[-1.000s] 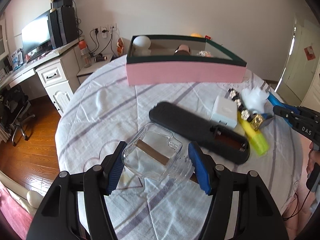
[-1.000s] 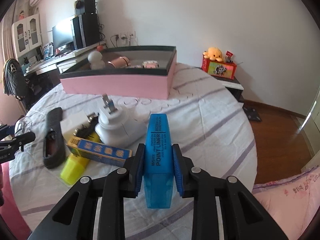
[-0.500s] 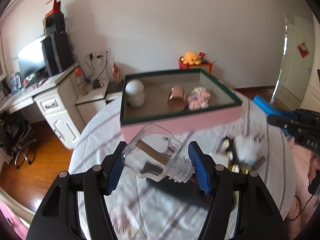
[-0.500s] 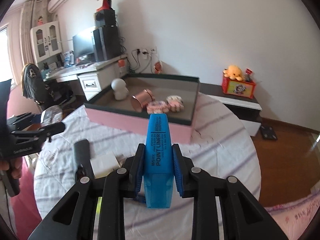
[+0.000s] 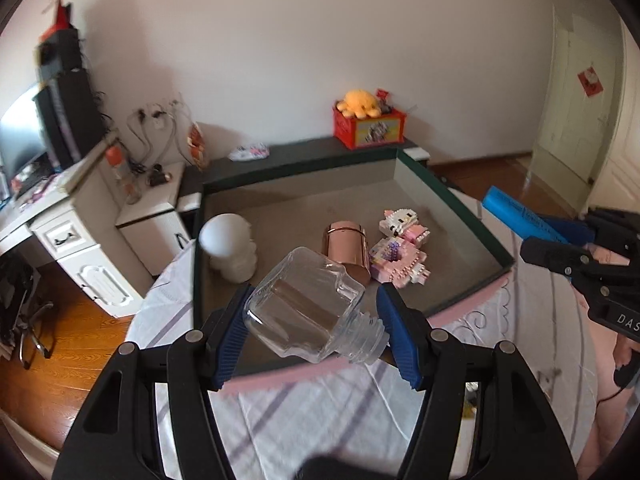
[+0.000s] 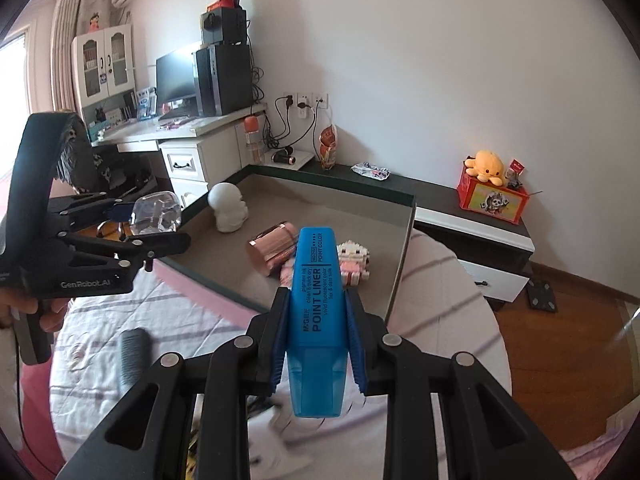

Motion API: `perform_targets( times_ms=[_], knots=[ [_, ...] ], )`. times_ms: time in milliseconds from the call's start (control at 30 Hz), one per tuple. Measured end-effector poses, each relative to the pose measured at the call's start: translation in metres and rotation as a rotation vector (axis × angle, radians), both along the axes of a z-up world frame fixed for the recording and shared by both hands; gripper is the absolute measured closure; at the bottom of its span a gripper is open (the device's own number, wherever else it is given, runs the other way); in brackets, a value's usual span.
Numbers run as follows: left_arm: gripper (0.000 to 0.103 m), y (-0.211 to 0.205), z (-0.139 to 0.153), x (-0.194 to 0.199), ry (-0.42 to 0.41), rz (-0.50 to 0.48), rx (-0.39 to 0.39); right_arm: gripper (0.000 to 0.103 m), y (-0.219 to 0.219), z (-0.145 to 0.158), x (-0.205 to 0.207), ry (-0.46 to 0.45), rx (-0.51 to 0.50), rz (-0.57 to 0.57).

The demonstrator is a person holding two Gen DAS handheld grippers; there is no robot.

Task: Organize rigid objects
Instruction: 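Carry the glass jar and blue highlighter into the pink box and release both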

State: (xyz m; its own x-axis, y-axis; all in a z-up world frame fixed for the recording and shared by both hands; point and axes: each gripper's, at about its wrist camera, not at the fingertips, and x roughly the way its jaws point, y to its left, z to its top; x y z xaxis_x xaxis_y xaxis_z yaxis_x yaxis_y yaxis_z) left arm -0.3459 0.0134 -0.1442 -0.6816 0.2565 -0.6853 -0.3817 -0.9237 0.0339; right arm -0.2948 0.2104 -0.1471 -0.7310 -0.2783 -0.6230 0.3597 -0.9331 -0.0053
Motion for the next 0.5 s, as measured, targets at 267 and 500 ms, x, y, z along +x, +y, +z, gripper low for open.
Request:
perform_targets(
  times_ms=[267, 500],
  knots=[
    [0.039, 0.002, -0.035, -0.050, -0.074, 0.013, -0.072, 0.076, -0.008, -0.011, -0.056, -0.043, 0.061, 0.034],
    [0.039, 0.008, -0.051, -0.062, -0.080, 0.004, -0.140, 0.076, -0.011, -0.027, -0.092, -0.095, 0.059, 0.040]
  ],
)
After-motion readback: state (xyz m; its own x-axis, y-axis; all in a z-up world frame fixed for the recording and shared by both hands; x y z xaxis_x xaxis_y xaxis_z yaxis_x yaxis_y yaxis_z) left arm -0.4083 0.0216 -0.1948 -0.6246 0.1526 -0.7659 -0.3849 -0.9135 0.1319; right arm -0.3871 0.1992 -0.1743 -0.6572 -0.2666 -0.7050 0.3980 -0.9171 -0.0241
